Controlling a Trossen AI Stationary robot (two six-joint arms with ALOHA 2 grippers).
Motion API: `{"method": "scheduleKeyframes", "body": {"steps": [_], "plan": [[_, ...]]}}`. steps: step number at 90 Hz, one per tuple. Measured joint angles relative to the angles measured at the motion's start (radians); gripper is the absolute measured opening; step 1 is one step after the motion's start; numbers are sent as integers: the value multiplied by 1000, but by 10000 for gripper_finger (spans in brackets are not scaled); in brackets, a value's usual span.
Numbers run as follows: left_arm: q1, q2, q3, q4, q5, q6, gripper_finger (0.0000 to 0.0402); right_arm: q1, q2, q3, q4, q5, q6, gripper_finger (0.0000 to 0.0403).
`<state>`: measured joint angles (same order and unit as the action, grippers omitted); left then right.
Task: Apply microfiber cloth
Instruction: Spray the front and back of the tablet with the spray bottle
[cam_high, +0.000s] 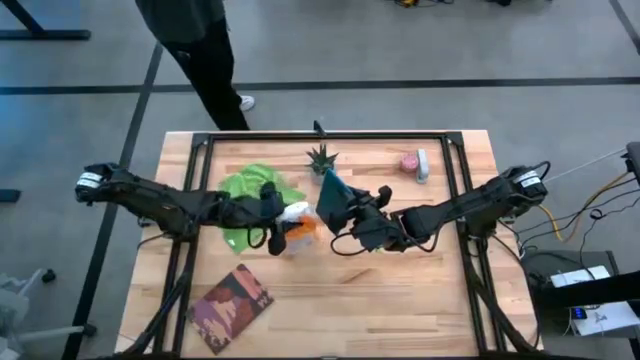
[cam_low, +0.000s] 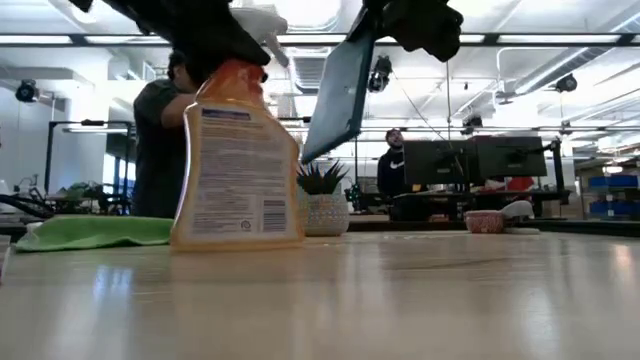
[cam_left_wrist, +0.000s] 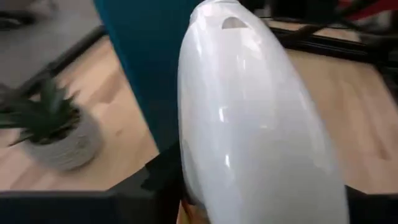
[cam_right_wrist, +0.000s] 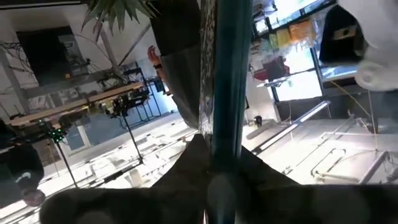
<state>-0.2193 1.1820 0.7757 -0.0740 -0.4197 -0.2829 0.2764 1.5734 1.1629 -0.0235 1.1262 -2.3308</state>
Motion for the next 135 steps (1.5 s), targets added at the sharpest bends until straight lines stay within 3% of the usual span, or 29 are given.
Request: {"method": "scheduleKeyframes", "body": {"steps": [14,34,59,88,116,127,135], "plan": [[-43,41,0,59,-94,1,158,0,0,0,8,0,-11,6],[-51,52,0,79,-97,9,158,0,0,0,8,0,1,6],[-53,4,0,63,22,123,254,-1,0,0,8,-1,8,6],[-52,-77,0,-9,52,249,350,-2,0,-3,7,-1,42,6],[-36,-188,-8,-131,212,445,362,-2,0,-5,1,0,70,6],[33,-244,-39,-124,279,501,353,-2,0,-5,1,0,70,6],[120,-275,-88,-51,398,531,351,-2,0,-5,1,0,71,6]]}}
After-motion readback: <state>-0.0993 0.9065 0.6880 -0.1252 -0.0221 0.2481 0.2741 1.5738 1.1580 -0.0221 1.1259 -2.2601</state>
